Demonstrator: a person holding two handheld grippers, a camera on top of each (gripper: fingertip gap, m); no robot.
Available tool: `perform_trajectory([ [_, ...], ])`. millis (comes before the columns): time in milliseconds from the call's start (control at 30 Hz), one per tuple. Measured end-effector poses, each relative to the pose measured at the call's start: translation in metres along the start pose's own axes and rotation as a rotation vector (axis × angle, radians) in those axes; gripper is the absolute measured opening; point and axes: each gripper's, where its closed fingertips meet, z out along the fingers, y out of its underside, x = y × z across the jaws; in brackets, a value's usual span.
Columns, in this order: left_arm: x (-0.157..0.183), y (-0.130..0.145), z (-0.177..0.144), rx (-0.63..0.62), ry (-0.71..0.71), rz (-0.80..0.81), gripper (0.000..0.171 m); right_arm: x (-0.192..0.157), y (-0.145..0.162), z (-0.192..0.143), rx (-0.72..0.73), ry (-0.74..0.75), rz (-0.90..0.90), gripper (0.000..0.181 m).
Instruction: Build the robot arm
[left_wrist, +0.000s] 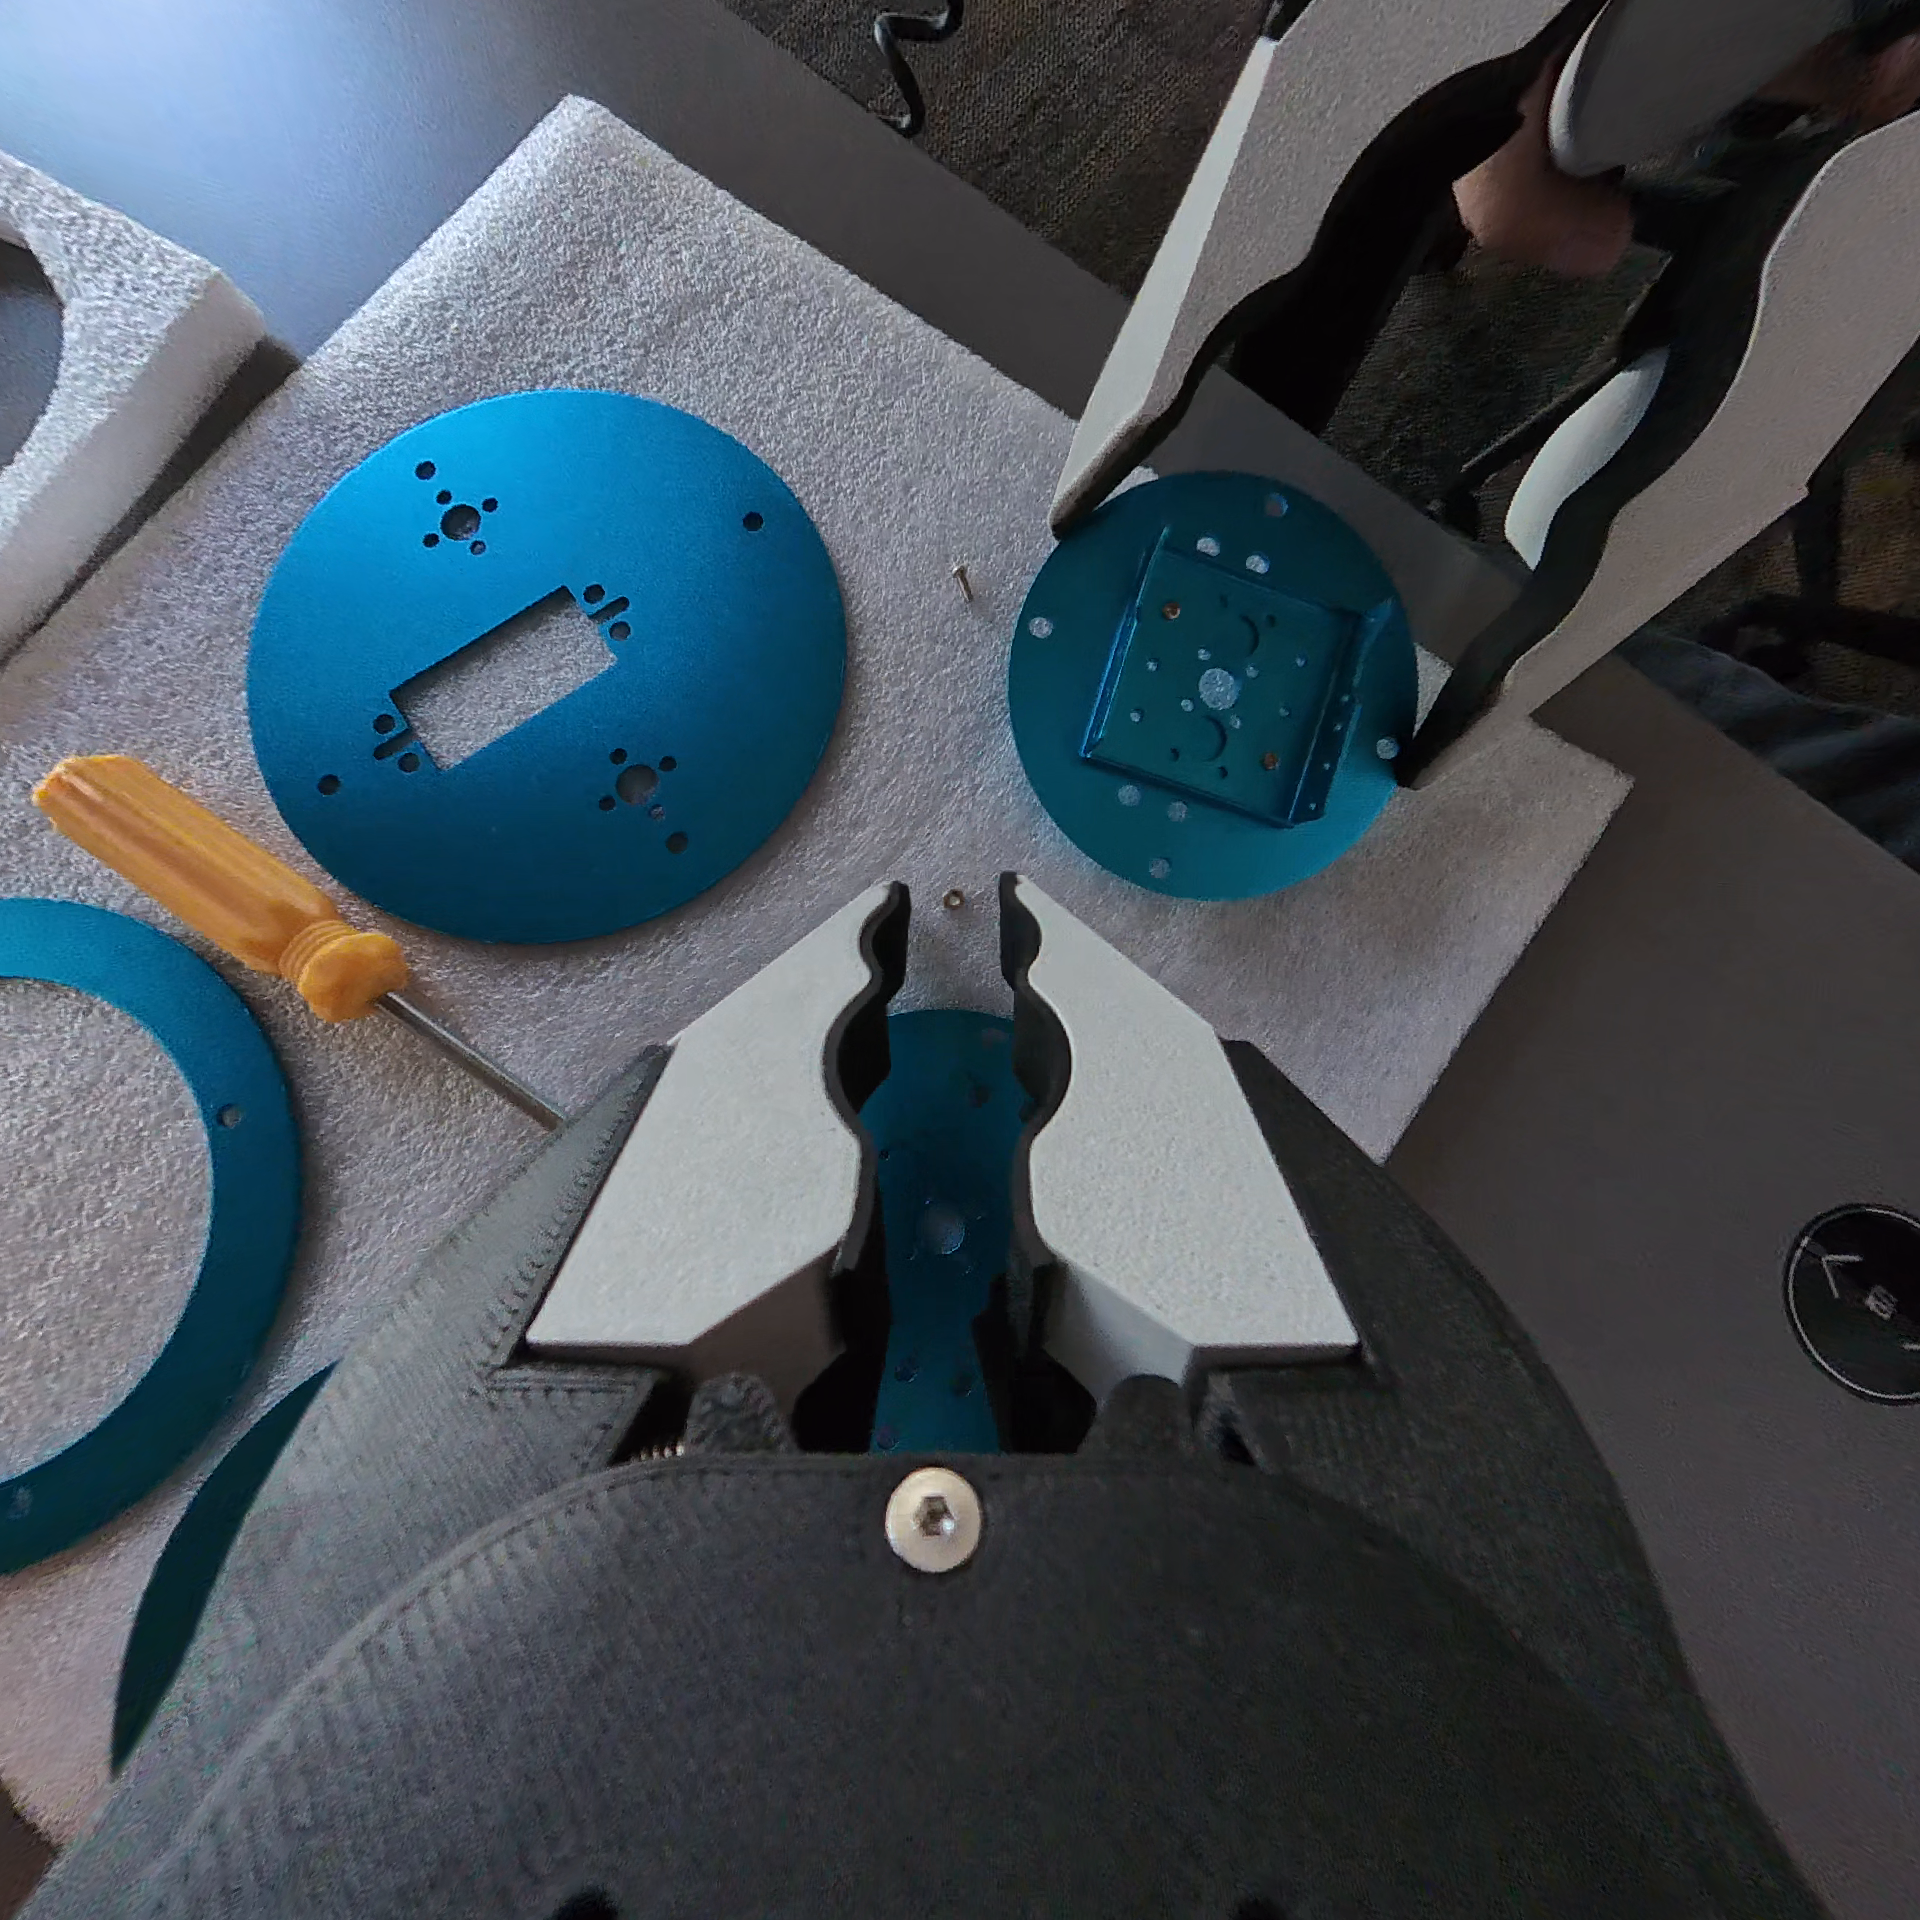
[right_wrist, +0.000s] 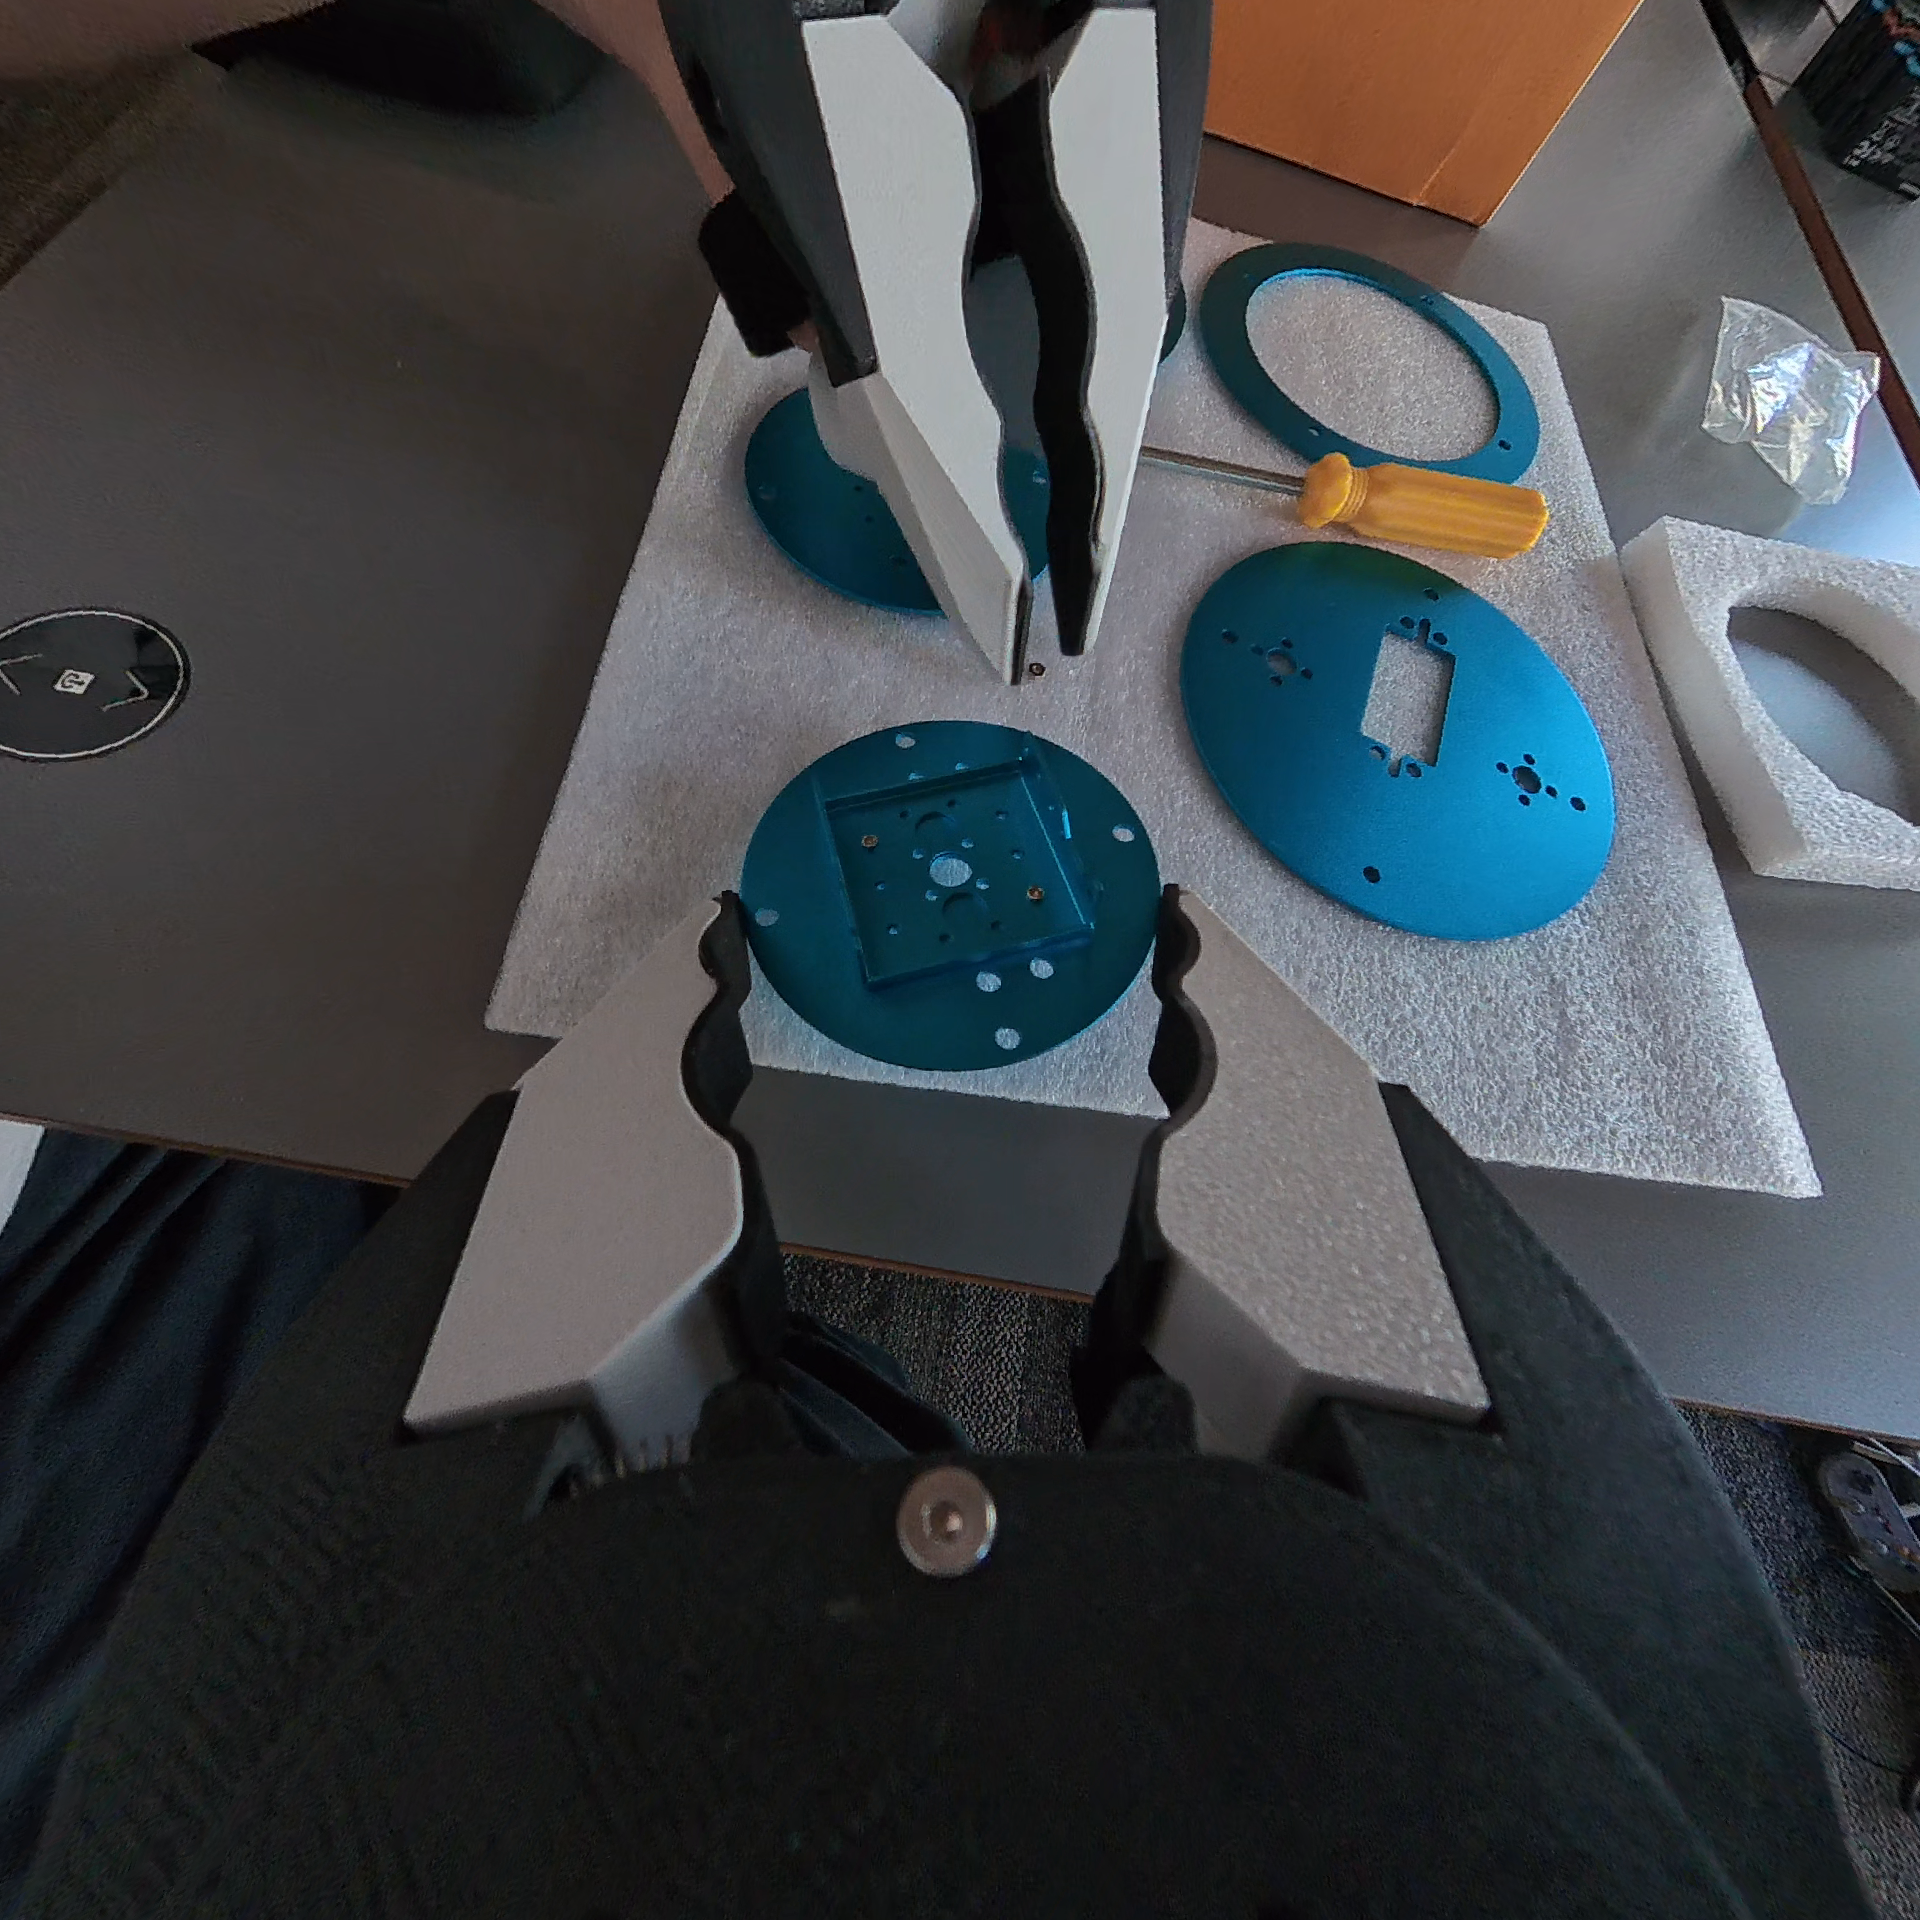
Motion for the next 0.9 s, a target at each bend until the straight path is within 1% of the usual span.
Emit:
perform_trajectory([
  [200,-0.003,0.001,0.002,-0.005,-0.005,-0.01,0.007,0.0,0.0,0.0,0.002,-0.008,-0.004,0.077],
  [367,-0.002,0.002,0.001,-0.007,-0.031,0.036,0.007,0.0,0.001,0.001,0.008,-0.01,0.004,0.077],
  [533,0.0,0.003,0.001,-0.001,-0.06,0.08,0.003,0.0,0.001,0.001,0.008,-0.01,0.005,0.077],
  [733,-0.001,0.002,-0.004,0.014,-0.065,0.079,0.002,0.0,0.001,0.001,0.013,-0.011,0.011,0.077],
  [833,0.009,-0.005,-0.01,0.051,-0.016,0.057,0.002,0.0,0.001,0.001,0.014,-0.009,0.014,0.077],
  [900,0.016,-0.007,-0.01,0.053,0.006,0.065,0.002,0.0,0.001,0.0,0.012,-0.006,0.013,0.078],
])
